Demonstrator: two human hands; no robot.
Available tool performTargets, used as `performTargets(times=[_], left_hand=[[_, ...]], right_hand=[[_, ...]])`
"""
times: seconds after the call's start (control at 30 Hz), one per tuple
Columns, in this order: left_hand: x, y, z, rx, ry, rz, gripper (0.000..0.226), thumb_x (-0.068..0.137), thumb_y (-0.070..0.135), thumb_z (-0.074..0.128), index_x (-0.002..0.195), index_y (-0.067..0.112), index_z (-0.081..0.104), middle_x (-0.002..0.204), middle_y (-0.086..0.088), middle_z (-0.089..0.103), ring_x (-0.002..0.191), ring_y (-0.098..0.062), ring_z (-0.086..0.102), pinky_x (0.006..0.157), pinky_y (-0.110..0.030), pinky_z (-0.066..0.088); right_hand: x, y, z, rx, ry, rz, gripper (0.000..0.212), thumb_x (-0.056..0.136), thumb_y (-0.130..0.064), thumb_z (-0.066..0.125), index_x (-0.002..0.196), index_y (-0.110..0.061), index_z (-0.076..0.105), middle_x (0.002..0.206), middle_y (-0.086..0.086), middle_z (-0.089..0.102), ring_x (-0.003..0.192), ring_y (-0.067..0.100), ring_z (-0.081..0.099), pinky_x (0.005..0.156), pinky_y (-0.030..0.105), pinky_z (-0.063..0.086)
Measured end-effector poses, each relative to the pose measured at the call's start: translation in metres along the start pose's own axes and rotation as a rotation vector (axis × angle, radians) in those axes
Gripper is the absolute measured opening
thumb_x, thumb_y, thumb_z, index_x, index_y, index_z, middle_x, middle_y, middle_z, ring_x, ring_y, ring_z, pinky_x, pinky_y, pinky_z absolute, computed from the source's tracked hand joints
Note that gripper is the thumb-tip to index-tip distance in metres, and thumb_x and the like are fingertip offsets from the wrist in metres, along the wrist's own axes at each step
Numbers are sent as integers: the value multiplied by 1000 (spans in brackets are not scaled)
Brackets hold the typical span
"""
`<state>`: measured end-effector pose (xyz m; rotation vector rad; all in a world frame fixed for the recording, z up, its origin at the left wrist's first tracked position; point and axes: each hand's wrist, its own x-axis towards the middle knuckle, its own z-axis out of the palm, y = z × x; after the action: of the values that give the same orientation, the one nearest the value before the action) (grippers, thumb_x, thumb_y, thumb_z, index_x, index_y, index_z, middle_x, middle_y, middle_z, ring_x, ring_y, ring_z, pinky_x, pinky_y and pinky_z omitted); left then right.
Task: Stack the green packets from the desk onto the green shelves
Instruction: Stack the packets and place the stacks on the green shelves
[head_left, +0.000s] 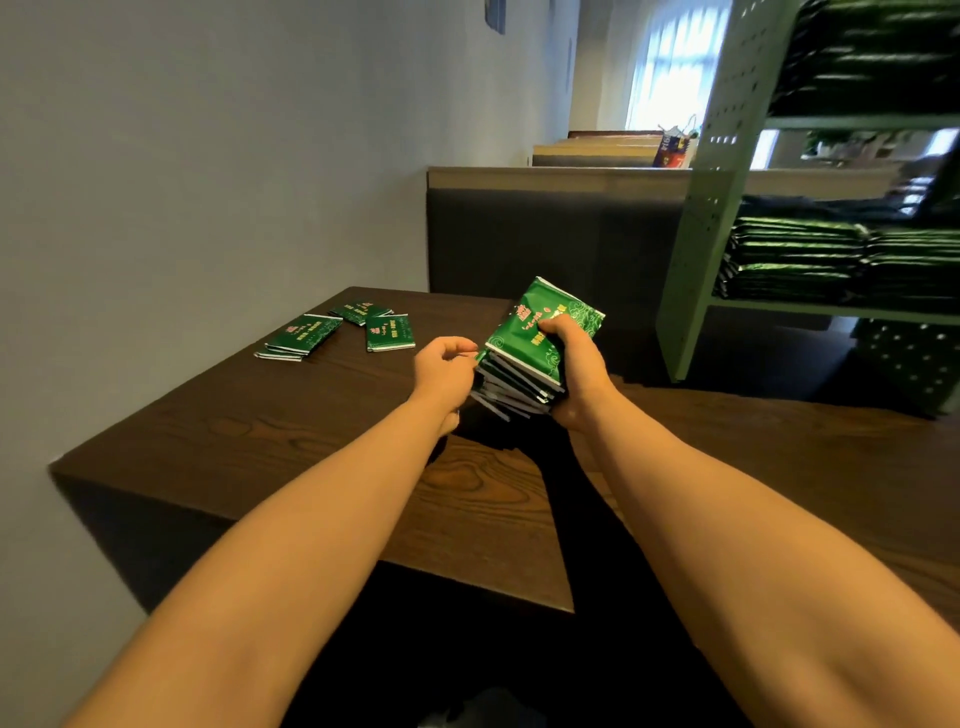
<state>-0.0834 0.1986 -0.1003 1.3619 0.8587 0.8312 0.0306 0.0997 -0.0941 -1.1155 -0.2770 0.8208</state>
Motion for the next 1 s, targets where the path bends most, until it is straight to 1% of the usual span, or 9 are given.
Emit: performTargets(times=[0.17, 0.27, 0.43, 0.5, 0.6, 0.77, 0.87, 0.93, 1.0], left_hand=[[-42, 14, 17, -63, -116, -73, 32, 97, 2, 48, 116, 19, 67, 119, -9, 65, 108, -25, 63, 83, -38, 57], [-58, 16, 25, 11, -196, -100, 38, 98, 3, 45, 127, 17, 65, 123, -11, 65, 112, -25, 62, 92, -40, 55], [-74, 23, 30, 20, -307, -207, 16, 97, 19, 53, 94, 9, 66, 90, -9, 64, 74, -19, 63, 61, -25, 50], [-76, 28, 32, 34, -368, -252, 34, 97, 42, 52, 104, 12, 65, 94, -7, 66, 84, -21, 66, 63, -22, 48], [-75, 33, 35, 46, -536, -265, 59, 91, 65, 51, 117, 15, 70, 106, -12, 74, 100, -29, 71, 82, -35, 56], [-76, 34, 34, 26, -543, -227, 27, 90, 34, 54, 96, 14, 71, 88, -10, 72, 76, -26, 70, 79, -38, 55], [-73, 36, 24, -16, -533, -226, 18, 83, 17, 48, 84, 11, 64, 77, -7, 62, 68, -24, 62, 74, -36, 53], [-68, 35, 14, 23, -517, -192, 33, 73, 15, 53, 104, 6, 60, 87, -9, 61, 74, -24, 63, 68, -33, 55], [-65, 28, 7, 3, -490, -165, 67, 61, 13, 58, 128, 6, 53, 101, -12, 64, 83, -25, 67, 65, -34, 55]], right_hand=[[-31, -12, -23, -14, -13, -37, 99, 44, -42, 84, 136, -15, 59, 120, 17, 74, 106, 38, 74, 90, 57, 58], [-43, -17, -38, -24, -39, -46, 96, 44, -40, 83, 133, -13, 62, 120, 18, 74, 109, 38, 73, 95, 56, 57], [-55, -19, -50, -84, -27, -93, 94, 47, -34, 83, 135, -8, 58, 116, 19, 75, 100, 36, 76, 82, 47, 62], [-56, -17, -54, -133, -24, -138, 91, 49, -32, 82, 134, -8, 58, 114, 18, 75, 97, 34, 77, 80, 46, 62], [-55, -10, -54, -196, -54, -199, 92, 50, -31, 83, 135, -10, 57, 118, 16, 73, 101, 32, 76, 86, 46, 63], [-60, -3, -42, -370, -104, -270, 106, 61, -27, 83, 152, -16, 30, 131, 10, 62, 116, 26, 67, 97, 46, 57], [-64, 0, -37, -547, -241, -292, 83, 90, -2, 69, 152, -19, 18, 126, 0, 54, 117, 17, 59, 89, 30, 54], [-63, 1, -33, -618, -301, -316, 81, 93, 6, 61, 152, -20, 14, 126, -2, 51, 117, 15, 57, 86, 25, 52], [-60, 5, -31, -647, -309, -326, 87, 91, 7, 63, 154, -20, 10, 134, 2, 49, 124, 18, 55, 97, 34, 52]])
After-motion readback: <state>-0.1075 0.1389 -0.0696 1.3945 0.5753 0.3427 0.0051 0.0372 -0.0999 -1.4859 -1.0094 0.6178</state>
